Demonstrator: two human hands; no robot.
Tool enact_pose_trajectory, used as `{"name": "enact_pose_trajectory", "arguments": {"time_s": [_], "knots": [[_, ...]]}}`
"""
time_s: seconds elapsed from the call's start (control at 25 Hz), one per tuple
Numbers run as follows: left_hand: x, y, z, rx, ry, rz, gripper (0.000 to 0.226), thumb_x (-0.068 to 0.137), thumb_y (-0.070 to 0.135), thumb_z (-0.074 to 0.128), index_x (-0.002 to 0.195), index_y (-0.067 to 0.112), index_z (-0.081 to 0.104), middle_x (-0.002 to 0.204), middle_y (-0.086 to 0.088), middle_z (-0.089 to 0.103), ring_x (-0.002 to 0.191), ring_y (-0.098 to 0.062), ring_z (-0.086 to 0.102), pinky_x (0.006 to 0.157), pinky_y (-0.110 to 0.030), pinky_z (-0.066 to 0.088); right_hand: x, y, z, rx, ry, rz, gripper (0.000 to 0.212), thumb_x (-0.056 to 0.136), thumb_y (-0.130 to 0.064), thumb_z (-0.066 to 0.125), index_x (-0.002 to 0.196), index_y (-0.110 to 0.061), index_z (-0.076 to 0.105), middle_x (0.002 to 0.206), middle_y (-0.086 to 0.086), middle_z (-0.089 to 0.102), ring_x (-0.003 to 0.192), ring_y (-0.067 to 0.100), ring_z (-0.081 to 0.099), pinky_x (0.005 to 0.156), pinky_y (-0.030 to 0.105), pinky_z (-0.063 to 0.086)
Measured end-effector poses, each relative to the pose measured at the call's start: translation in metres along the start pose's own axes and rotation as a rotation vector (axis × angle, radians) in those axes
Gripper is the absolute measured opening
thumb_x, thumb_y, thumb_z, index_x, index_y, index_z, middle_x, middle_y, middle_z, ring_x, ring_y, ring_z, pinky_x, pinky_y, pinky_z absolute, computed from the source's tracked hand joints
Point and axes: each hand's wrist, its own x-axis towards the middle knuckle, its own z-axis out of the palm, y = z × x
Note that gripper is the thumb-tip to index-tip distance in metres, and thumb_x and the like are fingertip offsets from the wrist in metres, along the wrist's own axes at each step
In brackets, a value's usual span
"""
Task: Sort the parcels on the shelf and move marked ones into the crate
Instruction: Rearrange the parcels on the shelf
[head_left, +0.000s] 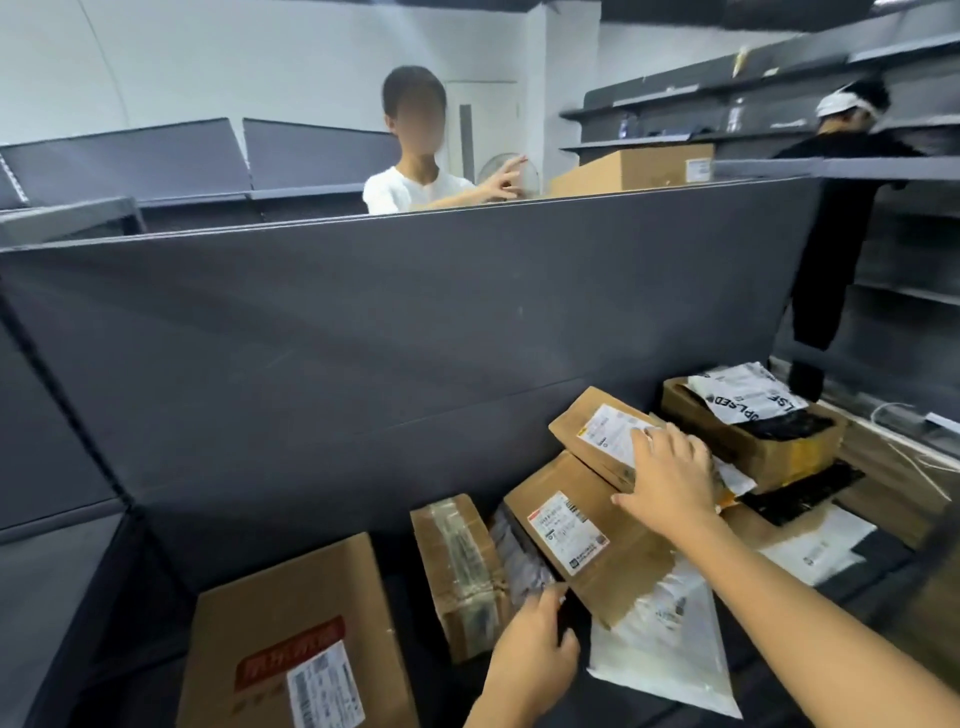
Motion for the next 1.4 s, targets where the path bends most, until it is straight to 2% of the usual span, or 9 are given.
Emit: {"name": "enact_pose_trajectory", "arguments": {"time_s": [0.24,0.36,0.56,0.72,0.88,1.0,1.08,1.2,1.4], "knots": [[0.002,-0.023,0.007,0.037,-0.083,-0.104,0.057,0.089,0.024,0.042,0.143,0.034,0.03,0.141,-0.006,0.047,0.116,-0.025,0.056,0.09,-0.031,0.048,0.037,0.016,0.026,-0.203,-0.375,0.047,0.102,0.072,-0.065,0.058,0.149,-0.029,0.001,0.156,0.017,0.003,0.14,0.047,0.0,0.111,0.063,0.006],[0.01,-0.027,0.003,0.029,-0.094,-0.13,0.056,0.089,0.023,0.042,0.144,0.032,0.031,0.14,-0.007,0.049,0.114,-0.025,0.058,0.09,-0.029,0.048,0.04,0.025,0.037,-0.237,-0.3,0.033,0.09,0.072,-0.056,0.057,0.145,-0.031,0.011,0.151,0.018,0.009,0.133,0.043,0.015,0.108,0.054,0.022],[0.033,-0.014,-0.001,0.006,-0.067,-0.12,0.053,0.091,0.019,0.042,0.143,0.022,0.033,0.151,-0.003,0.034,0.134,-0.021,0.04,0.106,-0.027,0.038,0.05,0.04,0.047,-0.044,-0.244,0.078,0.1,0.065,-0.054,0.063,0.146,-0.025,0.011,0.148,0.022,0.013,0.131,0.041,0.015,0.111,0.049,0.019],[0.036,0.0,-0.002,-0.037,-0.03,-0.1,0.049,0.091,0.021,0.043,0.14,0.023,0.038,0.142,-0.004,0.045,0.121,-0.022,0.051,0.095,-0.028,0.045,0.048,0.038,0.031,0.101,-0.07,0.084,0.104,0.055,-0.059,0.07,0.14,-0.022,0.024,0.141,0.016,0.023,0.126,0.034,0.017,0.107,0.044,0.025],[0.032,0.014,-0.016,-0.367,0.088,-0.131,0.034,0.087,0.049,0.056,0.117,0.04,0.042,0.129,0.009,0.055,0.12,-0.012,0.054,0.094,-0.024,0.044,0.022,0.02,0.001,0.293,0.195,0.06,0.104,0.047,-0.052,0.077,0.134,-0.015,0.036,0.138,0.016,0.025,0.12,0.032,0.019,0.1,0.049,0.03],[0.035,0.015,-0.029,-0.865,0.066,-0.213,0.098,0.05,0.083,0.061,0.131,0.04,0.028,0.136,0.005,0.05,0.126,-0.017,0.05,0.106,-0.039,0.041,-0.024,-0.013,-0.005,0.462,0.387,0.008,0.107,0.037,-0.051,0.079,0.13,-0.013,0.041,0.132,0.016,0.032,0.114,0.033,0.027,0.09,0.052,0.041],[0.031,0.01,-0.037,-1.123,0.027,-0.18,0.117,0.048,0.076,0.064,0.144,0.042,0.007,0.137,0.005,0.05,0.121,-0.019,0.056,0.103,-0.048,0.044,-0.059,-0.042,-0.005,0.559,0.391,-0.003,0.107,0.035,-0.053,0.076,0.129,-0.015,0.042,0.13,0.016,0.035,0.113,0.035,0.031,0.087,0.05,0.042],[0.014,-0.003,-0.046,-1.294,0.096,-0.058,0.125,0.045,0.063,0.082,0.144,0.045,0.008,0.129,0.009,0.059,0.106,-0.014,0.067,0.079,-0.035,0.058,-0.101,-0.079,0.0,0.672,0.385,-0.036,0.101,0.033,-0.05,0.071,0.125,-0.015,0.047,0.129,0.021,0.041,0.11,0.041,0.038,0.088,0.051,0.041],[-0.012,-0.029,-0.048,-1.383,0.251,-0.017,0.109,0.049,0.048,0.087,0.141,0.027,0.033,0.133,-0.006,0.059,0.12,-0.028,0.058,0.101,-0.053,0.045,-0.128,-0.091,0.002,0.943,0.242,-0.185,0.101,0.043,-0.064,0.068,0.131,-0.019,0.048,0.127,0.009,0.048,0.113,0.029,0.044,0.093,0.037,0.039]]}}
